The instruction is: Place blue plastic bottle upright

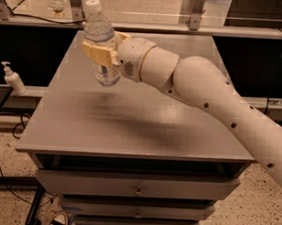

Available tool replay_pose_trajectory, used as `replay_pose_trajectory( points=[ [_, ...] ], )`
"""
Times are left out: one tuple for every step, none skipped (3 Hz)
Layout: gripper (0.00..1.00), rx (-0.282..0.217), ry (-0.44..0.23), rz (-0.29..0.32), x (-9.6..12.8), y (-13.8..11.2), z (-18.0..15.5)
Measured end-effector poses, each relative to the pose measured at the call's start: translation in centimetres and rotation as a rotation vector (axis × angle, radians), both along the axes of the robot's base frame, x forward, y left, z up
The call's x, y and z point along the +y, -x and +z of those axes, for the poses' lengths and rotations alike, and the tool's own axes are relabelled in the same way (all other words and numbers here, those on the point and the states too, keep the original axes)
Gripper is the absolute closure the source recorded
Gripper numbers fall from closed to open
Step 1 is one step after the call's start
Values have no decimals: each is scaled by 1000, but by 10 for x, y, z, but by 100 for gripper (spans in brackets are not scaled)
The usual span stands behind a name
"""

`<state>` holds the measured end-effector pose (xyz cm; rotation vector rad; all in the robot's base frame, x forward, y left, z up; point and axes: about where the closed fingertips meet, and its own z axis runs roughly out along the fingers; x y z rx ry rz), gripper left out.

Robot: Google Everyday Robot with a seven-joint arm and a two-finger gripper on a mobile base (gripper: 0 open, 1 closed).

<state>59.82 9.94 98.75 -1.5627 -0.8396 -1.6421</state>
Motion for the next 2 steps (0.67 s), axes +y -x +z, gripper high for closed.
replay_pose_trajectory(
  points=[
    [100, -4, 23, 13, -8, 3, -3],
    [100, 23, 56, 19, -17, 10, -14]
  ],
)
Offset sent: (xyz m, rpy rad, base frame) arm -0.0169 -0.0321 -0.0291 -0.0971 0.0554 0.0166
